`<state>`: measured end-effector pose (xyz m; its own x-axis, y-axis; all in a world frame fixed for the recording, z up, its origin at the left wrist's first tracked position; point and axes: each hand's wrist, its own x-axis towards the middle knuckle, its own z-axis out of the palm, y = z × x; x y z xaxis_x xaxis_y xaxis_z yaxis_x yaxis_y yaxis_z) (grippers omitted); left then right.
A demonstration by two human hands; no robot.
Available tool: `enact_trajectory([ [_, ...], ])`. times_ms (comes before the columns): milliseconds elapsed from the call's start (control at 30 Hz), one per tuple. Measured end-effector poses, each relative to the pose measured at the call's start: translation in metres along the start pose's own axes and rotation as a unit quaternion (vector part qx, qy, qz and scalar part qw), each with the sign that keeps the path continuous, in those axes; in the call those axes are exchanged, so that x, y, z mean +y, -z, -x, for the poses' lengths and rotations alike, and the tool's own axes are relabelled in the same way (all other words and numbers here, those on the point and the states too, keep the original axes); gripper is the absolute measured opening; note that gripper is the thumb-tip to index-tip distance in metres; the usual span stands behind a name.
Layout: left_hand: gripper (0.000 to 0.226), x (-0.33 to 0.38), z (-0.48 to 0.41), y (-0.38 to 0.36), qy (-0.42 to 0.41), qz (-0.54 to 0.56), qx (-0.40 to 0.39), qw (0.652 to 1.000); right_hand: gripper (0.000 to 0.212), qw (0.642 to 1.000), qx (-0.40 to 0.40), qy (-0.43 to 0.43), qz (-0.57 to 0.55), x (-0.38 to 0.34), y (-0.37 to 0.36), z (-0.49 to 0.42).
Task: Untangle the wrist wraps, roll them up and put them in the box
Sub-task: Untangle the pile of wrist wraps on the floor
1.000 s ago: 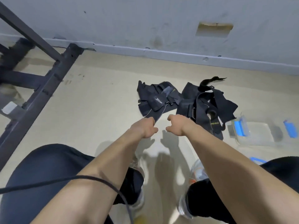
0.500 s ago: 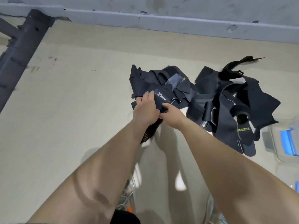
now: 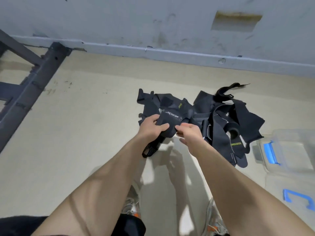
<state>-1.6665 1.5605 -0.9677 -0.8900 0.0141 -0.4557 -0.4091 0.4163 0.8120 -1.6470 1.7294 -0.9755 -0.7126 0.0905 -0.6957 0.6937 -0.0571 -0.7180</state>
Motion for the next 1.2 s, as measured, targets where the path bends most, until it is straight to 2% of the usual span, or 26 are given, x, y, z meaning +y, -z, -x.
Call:
enact_trajectory([
  [67, 0.021, 0.026, 0.029, 0.008, -0.018, 0.046, -0.033, 0.998, 0.009, 0.999, -0.012, 0.006, -0.050, -0.018, 0.008, 0.030],
  [200, 0.018, 0.076, 0.087, 0.022, -0.060, 0.074, -0.102, 0.990, 0.015, 0.987, -0.048, 0.009, -0.150, -0.051, 0.021, 0.086],
  [333, 0.011, 0.109, 0.131, 0.032, -0.080, 0.026, -0.152, 0.985, 0.009, 0.987, -0.075, 0.085, -0.116, -0.080, 0.034, 0.137],
  [500, 0.023, 0.127, 0.172, 0.042, -0.092, -0.042, -0.185, 0.978, 0.022, 0.968, -0.148, 0.173, -0.106, -0.109, 0.054, 0.196],
  [667, 0.022, 0.134, 0.210, 0.045, -0.106, 0.037, -0.245, 0.963, 0.027, 0.963, -0.147, 0.218, -0.059, -0.113, 0.068, 0.237],
  [733, 0.030, 0.134, 0.223, 0.041, -0.120, 0.104, -0.229, 0.960, 0.024, 0.965, -0.128, 0.227, -0.032, -0.111, 0.072, 0.246],
  [833, 0.029, 0.143, 0.235, 0.029, -0.137, 0.192, -0.143, 0.961, 0.021, 0.967, -0.116, 0.227, -0.018, -0.102, 0.071, 0.256],
  [967, 0.020, 0.145, 0.236, 0.012, -0.157, 0.210, -0.062, 0.963, 0.013, 0.966, -0.057, 0.253, -0.004, -0.092, 0.067, 0.253],
  [1067, 0.025, 0.139, 0.228, 0.010, -0.133, 0.211, -0.061, 0.966, 0.011, 0.973, -0.049, 0.225, 0.010, -0.081, 0.064, 0.243],
  [1200, 0.019, 0.112, 0.212, 0.001, -0.081, 0.197, -0.073, 0.974, 0.021, 0.982, -0.045, 0.178, 0.043, -0.047, 0.056, 0.217],
])
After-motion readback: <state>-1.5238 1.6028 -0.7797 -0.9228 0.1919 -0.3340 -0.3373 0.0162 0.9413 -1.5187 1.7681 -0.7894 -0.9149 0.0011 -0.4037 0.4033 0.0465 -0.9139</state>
